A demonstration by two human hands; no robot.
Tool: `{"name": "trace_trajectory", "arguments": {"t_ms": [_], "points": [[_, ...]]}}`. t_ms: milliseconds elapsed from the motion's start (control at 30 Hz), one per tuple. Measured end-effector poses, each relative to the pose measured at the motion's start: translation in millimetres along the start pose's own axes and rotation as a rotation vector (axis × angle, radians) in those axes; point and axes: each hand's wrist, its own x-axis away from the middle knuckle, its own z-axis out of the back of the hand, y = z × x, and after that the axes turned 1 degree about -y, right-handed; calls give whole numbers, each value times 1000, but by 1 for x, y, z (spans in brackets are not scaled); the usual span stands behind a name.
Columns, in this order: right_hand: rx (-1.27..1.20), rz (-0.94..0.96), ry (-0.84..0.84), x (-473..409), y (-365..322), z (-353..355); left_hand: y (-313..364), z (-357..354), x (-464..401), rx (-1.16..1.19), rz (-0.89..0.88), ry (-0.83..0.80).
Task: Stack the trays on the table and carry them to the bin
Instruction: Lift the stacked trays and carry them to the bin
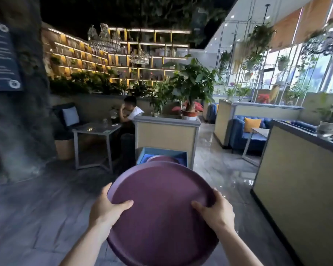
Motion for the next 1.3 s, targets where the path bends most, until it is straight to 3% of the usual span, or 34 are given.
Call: {"name": "trace_trajectory", "arguments": {"t_ms": [267, 933, 1300], "points": [[-19, -68, 29, -59, 4, -35, -6, -42, -73, -39, -4, -37], [70, -125, 39, -301, -91, -206, -8, -109, -387, -18, 54, -111], [64, -206, 19, -433, -78, -272, -12, -194, -511, -52, 79, -149]]}}
